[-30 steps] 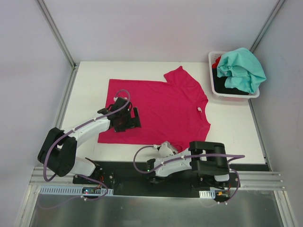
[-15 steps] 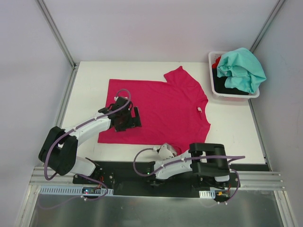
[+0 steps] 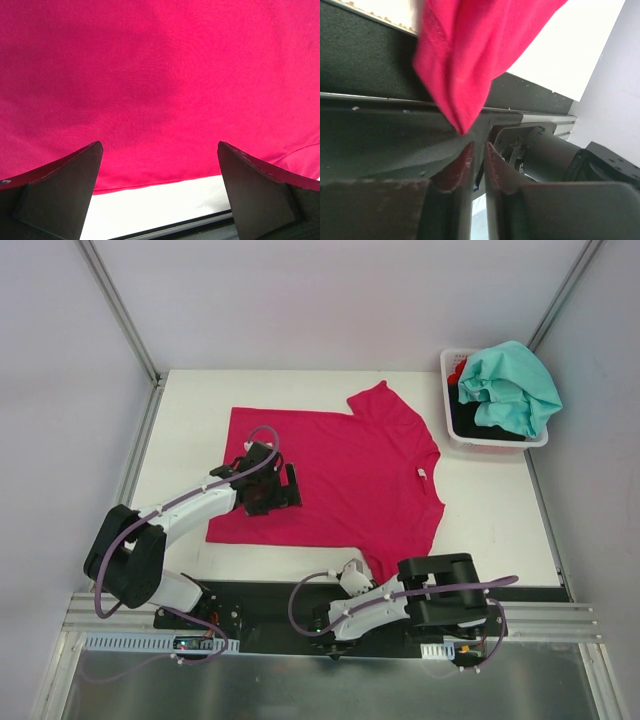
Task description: Fold and stack the t-shirts
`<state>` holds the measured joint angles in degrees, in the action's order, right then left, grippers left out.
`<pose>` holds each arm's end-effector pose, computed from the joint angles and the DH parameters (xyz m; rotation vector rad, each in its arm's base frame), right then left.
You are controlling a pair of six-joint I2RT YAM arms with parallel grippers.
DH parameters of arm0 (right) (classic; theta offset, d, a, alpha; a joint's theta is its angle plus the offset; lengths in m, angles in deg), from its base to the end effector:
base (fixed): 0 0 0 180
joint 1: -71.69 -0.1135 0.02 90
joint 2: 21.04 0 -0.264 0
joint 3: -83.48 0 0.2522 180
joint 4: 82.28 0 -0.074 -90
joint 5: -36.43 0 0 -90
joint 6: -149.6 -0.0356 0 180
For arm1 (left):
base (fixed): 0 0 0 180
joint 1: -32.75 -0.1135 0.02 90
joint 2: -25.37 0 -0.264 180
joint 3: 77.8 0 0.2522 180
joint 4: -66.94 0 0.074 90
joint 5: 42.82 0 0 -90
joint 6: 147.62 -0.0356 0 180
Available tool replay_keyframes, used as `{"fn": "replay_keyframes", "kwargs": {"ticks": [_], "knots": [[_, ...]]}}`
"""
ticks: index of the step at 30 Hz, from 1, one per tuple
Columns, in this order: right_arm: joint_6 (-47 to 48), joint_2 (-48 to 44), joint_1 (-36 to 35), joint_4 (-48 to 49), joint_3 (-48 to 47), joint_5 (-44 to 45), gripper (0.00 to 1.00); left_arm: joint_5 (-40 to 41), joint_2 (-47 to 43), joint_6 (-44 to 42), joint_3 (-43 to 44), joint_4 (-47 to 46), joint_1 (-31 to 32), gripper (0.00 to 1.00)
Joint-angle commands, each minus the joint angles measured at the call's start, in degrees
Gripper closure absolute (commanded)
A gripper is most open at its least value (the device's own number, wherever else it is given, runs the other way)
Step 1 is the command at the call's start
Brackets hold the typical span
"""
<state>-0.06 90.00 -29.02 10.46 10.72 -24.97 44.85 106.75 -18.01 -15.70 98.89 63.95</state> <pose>-0.0300 0.2504 0.1180 -1.1129 2.3656 -0.9361 0.2448 -0.1500 0.2058 -0.1691 2.5499 -0.5633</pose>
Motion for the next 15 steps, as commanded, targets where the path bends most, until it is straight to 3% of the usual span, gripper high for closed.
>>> {"fn": "replay_keyframes", "kwargs": {"ticks": [1, 4, 7, 15], "knots": [[-0.55, 1.71, -0.98, -7.01, -0.58, -2.06, 0.75, 1.27, 0.18, -0.15, 2.02, -0.27, 0.62, 0.01], [-0.46, 2.25, -1.42, -8.94, -2.60, -1.62, 0.52, 1.10, 0.00, -0.24, 2.11, -0.27, 0.70, 0.01], [-1.42, 0.32, -1.60, -11.23, -4.10, -1.09, 0.43, 1.36, -0.08, -0.33, 2.11, -0.35, 0.70, 0.01], [-3.45, -14.96, 2.79, -15.96, -13.58, 6.28, 0.42, 1.27, -0.79, -0.24, 1.76, -0.27, 0.70, 0.01]]}}
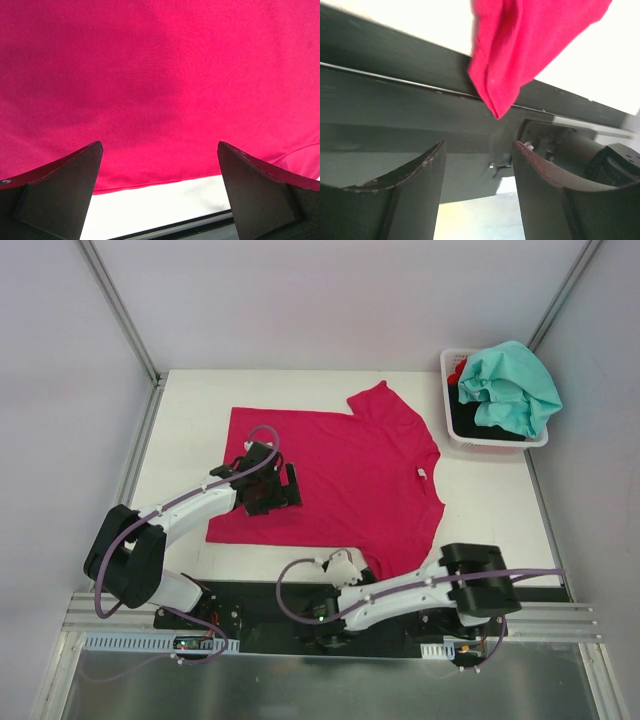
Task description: Fold and stack the t-shirts
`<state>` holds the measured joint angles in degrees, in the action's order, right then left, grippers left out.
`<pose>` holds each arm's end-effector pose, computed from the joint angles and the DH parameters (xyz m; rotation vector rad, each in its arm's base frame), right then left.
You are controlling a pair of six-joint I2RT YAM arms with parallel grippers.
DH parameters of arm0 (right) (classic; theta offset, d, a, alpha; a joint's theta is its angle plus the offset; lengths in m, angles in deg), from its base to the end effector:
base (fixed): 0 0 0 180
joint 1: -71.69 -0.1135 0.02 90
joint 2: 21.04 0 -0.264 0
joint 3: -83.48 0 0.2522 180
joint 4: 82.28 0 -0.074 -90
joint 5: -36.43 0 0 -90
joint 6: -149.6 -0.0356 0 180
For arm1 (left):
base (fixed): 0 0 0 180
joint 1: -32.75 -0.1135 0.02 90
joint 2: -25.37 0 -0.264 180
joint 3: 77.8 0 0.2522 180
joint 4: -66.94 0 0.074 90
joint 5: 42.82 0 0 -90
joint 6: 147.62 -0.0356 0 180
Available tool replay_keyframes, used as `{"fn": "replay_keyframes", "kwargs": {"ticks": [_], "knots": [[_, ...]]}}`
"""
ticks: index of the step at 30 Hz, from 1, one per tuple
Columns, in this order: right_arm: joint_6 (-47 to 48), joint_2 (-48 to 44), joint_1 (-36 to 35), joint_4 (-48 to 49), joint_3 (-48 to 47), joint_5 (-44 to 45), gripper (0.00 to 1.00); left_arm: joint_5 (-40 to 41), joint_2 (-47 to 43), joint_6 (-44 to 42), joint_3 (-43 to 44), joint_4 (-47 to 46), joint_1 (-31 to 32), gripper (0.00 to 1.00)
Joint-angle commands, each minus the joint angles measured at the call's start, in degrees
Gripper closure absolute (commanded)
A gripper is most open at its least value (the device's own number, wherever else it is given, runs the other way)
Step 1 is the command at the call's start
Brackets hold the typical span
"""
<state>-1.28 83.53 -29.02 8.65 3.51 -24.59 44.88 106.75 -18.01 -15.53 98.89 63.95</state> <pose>-0.0339 0.2720 0.1677 -1.0316 2.4286 -0.6539 0.2453 -0.1502 0.2067 -0.1691 2.5469 -0.5645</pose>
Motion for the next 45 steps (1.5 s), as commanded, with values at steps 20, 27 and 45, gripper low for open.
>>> {"fn": "replay_keyframes", "kwargs": {"ticks": [20, 27, 45], "knots": [[12.10, -12.38, 18.00, 3.75, 0.56, 12.96, 0.62, 1.95, -1.84, -0.33, 0.88, 0.44, 0.70, 0.01], [15.26, -10.80, 19.23, 9.73, 3.01, 10.76, 0.63, 2.04, -1.41, -0.33, 0.97, 0.44, 0.70, 0.01], [21.86, 1.42, 21.16, 17.83, -0.05, 7.50, 0.64, 2.04, -0.79, -0.06, 1.23, 0.44, 0.62, 0.01]]}}
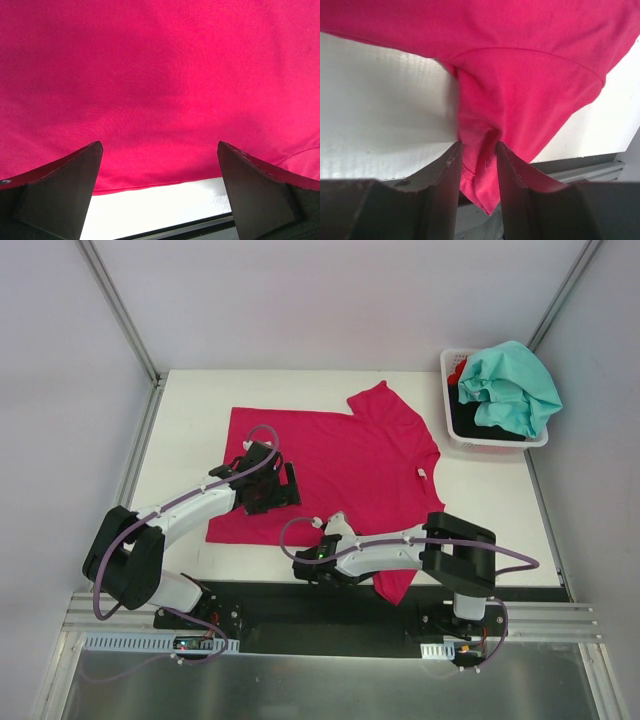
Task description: Fold and stack the t-shirts
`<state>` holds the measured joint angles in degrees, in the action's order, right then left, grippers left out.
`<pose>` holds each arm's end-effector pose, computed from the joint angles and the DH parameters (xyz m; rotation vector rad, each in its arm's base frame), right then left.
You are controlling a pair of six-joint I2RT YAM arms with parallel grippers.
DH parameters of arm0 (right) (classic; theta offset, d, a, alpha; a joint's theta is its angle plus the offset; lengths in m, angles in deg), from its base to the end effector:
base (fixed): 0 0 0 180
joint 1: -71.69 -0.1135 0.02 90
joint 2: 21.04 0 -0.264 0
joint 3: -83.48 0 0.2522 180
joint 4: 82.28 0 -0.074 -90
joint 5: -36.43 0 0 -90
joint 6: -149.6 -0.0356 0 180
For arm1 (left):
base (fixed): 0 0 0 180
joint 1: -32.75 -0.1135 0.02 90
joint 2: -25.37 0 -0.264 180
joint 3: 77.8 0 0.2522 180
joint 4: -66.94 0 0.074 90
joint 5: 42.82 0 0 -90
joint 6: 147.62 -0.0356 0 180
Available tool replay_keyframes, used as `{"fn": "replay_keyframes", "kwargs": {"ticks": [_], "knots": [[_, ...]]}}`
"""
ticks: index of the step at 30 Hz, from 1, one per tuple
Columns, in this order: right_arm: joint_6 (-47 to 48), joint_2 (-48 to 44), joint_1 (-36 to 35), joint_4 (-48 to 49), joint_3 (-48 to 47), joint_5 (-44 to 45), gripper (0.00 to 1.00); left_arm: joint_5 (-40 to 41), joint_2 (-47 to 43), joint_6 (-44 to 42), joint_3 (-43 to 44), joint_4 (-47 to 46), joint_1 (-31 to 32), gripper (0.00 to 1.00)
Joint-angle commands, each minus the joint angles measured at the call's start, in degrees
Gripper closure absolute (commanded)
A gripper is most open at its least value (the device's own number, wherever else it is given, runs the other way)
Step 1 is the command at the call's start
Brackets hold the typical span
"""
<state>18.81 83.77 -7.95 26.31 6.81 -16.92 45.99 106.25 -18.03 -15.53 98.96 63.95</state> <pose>0.0736 0.2843 0.1486 -0.9322 2.4271 -0.6160 0.2448 -0.1491 0.2090 -0.1763 2.5326 -0.5475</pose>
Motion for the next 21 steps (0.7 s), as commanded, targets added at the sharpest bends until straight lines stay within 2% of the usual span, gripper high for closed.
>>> {"fn": "replay_keyframes", "kwargs": {"ticks": [1, 11, 21], "knots": [[1.95, 1.44, 0.01, -0.01, -3.62, -0.08, 0.64, 1.01, -0.29, -0.04, 1.23, 0.37, 0.70, 0.01], [2.74, 3.38, -0.17, -1.94, -6.34, 0.62, 0.64, 0.93, 0.42, 0.04, 1.32, 0.37, 0.70, 0.01], [0.99, 5.66, -1.84, -8.61, -10.38, 4.22, 0.65, 0.93, 0.59, -0.04, 1.50, 0.37, 0.70, 0.01]]}}
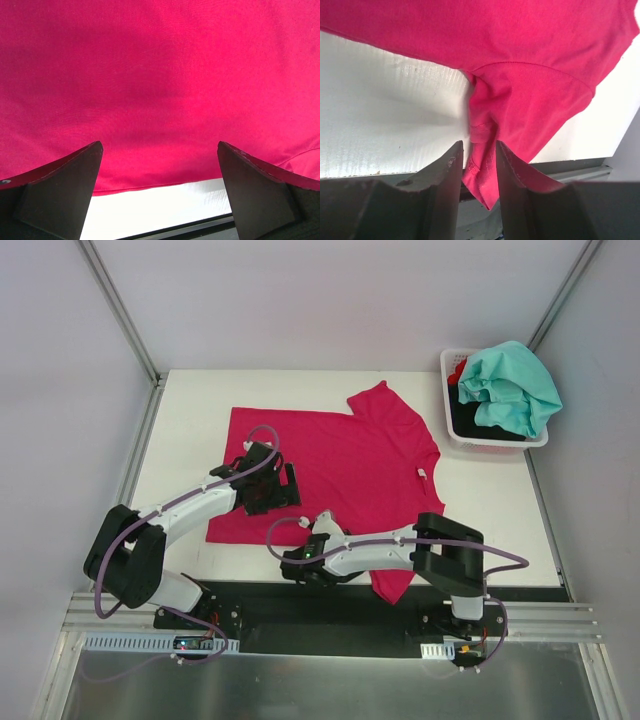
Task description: Fold and stack the t-shirts
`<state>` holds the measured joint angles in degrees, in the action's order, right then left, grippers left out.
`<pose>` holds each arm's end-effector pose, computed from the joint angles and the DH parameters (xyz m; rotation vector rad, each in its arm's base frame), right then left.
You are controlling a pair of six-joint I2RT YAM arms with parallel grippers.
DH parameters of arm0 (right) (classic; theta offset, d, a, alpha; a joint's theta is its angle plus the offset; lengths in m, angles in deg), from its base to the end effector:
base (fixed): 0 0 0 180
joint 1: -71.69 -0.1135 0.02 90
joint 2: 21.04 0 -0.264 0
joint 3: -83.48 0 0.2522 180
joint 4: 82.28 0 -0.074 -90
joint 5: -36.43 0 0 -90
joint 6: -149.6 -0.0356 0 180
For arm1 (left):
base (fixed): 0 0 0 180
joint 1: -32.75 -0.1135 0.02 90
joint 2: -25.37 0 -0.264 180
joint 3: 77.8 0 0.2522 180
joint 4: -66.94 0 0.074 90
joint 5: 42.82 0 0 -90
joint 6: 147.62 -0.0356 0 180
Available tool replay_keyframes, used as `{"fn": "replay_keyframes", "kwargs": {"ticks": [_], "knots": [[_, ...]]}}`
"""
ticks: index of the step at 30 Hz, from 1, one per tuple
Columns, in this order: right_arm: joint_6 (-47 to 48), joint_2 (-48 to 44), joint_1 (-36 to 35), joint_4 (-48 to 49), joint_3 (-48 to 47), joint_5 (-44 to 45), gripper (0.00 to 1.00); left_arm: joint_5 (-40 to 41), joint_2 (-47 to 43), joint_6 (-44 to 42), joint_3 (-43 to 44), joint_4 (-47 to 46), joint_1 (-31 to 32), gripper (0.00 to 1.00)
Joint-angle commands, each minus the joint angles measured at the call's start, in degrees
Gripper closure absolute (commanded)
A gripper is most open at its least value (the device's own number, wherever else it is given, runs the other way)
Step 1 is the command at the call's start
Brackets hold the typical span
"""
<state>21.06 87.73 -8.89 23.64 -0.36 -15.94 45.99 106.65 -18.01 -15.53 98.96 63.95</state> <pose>0.0734 0.3098 0.1562 -0.9913 2.3865 -0.6214 0.2454 -0.1495 0.2071 -0.1773 2.5392 -0.5433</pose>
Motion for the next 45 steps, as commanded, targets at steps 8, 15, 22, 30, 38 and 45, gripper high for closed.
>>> {"fn": "replay_keyframes", "kwargs": {"ticks": [8, 15, 22, 30, 38, 45], "knots": [[-0.83, 4.08, -1.16, -5.08, -3.13, 2.28, 0.66, 0.93, 0.29, -0.15, 1.67, 0.37, 0.70, 0.01], [-0.13, 5.22, 0.15, -3.15, -1.11, 1.84, 0.69, 0.93, 0.37, -0.24, 1.76, 0.37, 0.70, 0.01], [0.05, 5.40, 1.30, -1.65, 1.18, 1.92, 0.76, 0.93, 0.46, -0.50, 2.20, 0.37, 0.70, 0.01], [-0.04, 4.17, 1.47, -2.08, 1.71, 2.19, 0.85, 0.93, 0.29, -0.51, 2.38, 0.37, 0.70, 0.01], [0.05, -0.39, 1.56, -5.33, 1.36, 3.51, 0.88, 0.93, 0.81, -0.59, 2.90, 0.81, 0.62, 0.01], [0.83, -12.34, 2.52, -11.48, -1.45, 4.73, 0.99, 0.75, 1.52, -0.50, 2.99, 0.81, 0.70, 0.01]]}}
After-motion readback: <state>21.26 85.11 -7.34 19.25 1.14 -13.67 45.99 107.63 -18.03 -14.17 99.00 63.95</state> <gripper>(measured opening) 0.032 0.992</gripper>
